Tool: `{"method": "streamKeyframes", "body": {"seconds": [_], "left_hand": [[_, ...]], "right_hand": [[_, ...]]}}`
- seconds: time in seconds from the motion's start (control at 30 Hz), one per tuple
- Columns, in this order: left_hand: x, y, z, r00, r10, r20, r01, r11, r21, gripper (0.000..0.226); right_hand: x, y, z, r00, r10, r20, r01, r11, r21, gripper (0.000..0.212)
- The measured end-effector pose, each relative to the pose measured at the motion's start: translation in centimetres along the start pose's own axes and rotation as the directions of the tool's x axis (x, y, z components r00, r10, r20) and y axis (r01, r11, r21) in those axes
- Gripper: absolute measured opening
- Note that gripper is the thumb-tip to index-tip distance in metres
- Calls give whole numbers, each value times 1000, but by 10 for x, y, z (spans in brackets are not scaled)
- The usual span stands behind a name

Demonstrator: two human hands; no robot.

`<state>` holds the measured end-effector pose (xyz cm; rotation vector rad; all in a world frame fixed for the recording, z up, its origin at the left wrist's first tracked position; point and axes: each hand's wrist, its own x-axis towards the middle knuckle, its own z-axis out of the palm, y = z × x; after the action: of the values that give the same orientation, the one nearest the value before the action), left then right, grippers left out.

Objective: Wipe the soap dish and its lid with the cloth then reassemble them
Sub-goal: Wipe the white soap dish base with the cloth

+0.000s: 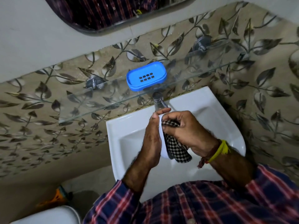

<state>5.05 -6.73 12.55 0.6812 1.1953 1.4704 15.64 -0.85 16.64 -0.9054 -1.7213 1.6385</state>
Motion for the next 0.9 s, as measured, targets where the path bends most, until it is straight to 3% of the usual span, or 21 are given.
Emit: {"method": "streamKeyframes", "body": {"seconds": [0.1, 0.2, 0.33, 0.47, 0.63, 0.77, 0.9], "left_hand": [[-1, 2, 3, 999, -11, -37, 12, 1000, 27, 50], [0, 11, 2, 996, 31, -80, -22, 994, 110, 48], [-5, 3, 9, 994, -20, -107, 32, 994, 104, 49], [-7, 3, 0, 993, -39, -112, 52, 993, 110, 50], [-9, 3, 6, 988, -42, -151, 64, 988, 141, 50], [-6, 10, -1, 985, -26, -170, 53, 986, 160, 50], [-8, 9, 1, 982, -88, -169, 108, 988, 114, 49]], "right_hand": [[-4, 3, 3, 999, -25, -26, 24, 999, -33, 18], [-8, 8, 1, 994, 7, 107, 11, 987, -162, 17], [-5, 8, -3, 1000, 4, 1, -4, 999, -46, 17], [-16, 14, -3, 975, 5, 222, 37, 981, -188, 12], [-10, 9, -2, 995, -10, 103, 16, 999, -52, 20], [-16, 12, -4, 955, -3, 295, 64, 979, -195, 15], [-13, 8, -4, 978, -37, 205, 70, 985, -156, 16]]}}
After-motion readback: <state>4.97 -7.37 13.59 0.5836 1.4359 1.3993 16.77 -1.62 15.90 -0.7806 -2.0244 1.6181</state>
